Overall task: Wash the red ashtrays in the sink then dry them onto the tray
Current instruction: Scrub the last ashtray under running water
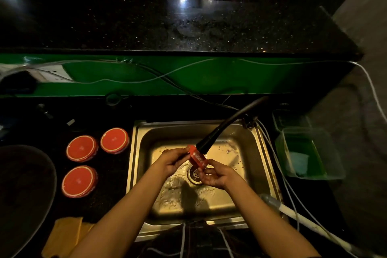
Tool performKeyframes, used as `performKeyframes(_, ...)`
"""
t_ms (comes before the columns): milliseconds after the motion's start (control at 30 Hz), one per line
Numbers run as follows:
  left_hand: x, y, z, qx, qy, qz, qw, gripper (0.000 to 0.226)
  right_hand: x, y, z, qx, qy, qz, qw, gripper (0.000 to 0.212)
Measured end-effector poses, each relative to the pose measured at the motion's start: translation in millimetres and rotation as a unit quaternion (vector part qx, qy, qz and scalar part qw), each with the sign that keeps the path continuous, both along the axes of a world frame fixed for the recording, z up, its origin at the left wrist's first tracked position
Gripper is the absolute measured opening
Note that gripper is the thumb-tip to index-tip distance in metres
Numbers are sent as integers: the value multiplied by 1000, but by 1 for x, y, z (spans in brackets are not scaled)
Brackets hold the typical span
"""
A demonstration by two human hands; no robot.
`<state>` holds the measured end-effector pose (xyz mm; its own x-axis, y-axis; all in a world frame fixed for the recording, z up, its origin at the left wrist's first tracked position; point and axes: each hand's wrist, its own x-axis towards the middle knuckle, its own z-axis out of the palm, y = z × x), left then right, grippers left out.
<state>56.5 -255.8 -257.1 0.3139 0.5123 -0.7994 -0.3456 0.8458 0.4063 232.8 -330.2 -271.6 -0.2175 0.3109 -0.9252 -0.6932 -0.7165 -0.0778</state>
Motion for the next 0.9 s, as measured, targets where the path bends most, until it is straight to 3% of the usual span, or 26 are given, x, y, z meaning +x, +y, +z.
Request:
performKeyframes(167,17,-9,-2,2,10,-36,999,13,22,-19,6,46,-106,23,993,34)
performKeyframes(233,18,-12,-9,22,39,-102,994,29,30,-22,11,82,-161,54,982,31)
performKeyframes(367,21,-26,-14,97,138,-215,962,35,33,-25,26,141,-274,148,940,22)
performKeyframes(467,11,-31,-14,108,137,-233,957,33,28,-22,32,172,-325,200,908,13)
performKeyframes(700,-23,-41,-23,195,179,-263,928,51,15,-23,34,228,-336,241,882,31)
performKeyframes(833,-26,-47,-25,310,276,-273,868,50,9,-30,26,242,-318,233,887,49)
performKeyframes(900,-22,-48,-20,338,290,-270,854,50,9,-34,21,252,-311,224,889,53)
